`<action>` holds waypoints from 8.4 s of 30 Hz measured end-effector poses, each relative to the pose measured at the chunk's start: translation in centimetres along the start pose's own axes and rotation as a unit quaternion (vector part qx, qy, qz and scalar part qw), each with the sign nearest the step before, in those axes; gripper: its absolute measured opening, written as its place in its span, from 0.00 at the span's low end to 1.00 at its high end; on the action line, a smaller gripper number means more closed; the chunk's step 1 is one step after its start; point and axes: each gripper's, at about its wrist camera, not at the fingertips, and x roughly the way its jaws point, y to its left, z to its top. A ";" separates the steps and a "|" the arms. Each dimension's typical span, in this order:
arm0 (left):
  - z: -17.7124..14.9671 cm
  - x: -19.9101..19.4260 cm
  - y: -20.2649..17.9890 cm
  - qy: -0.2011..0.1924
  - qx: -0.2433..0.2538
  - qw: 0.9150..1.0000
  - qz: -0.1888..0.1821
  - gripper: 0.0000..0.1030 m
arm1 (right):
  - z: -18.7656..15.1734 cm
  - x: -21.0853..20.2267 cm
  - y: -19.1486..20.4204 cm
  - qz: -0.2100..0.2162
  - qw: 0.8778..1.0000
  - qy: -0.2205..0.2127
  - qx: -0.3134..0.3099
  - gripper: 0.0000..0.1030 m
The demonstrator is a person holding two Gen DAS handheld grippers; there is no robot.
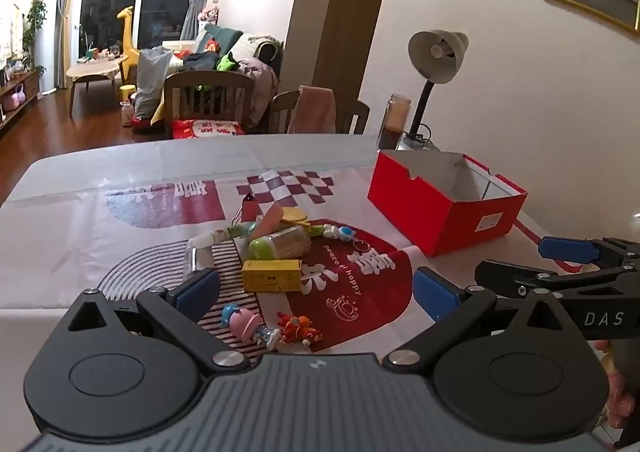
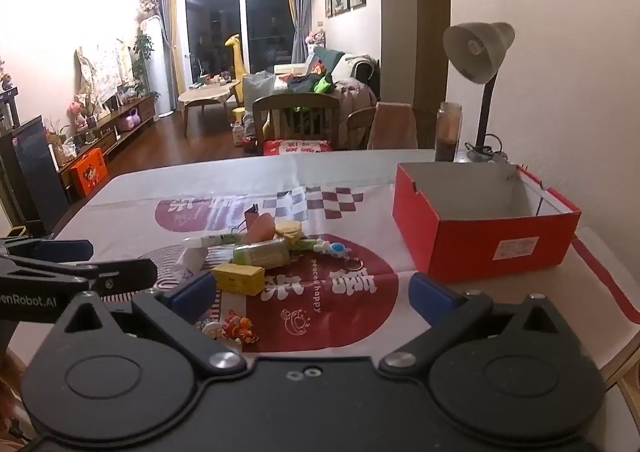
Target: Organize rigid objects
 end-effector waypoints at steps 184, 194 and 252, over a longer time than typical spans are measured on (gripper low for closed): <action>5.9 17.3 -3.6 0.074 -0.033 0.997 0.007 0.32 | -2.2 23.0 -14.3 0.082 0.978 0.180 -0.062 0.55; 4.9 16.4 -2.3 0.079 -0.032 0.996 0.011 0.32 | -3.2 23.3 -13.2 0.030 0.984 0.166 -0.060 0.39; 16.8 30.4 -17.6 0.071 0.121 0.986 -0.092 0.39 | 11.0 19.8 -26.2 0.038 0.994 0.081 -0.058 0.39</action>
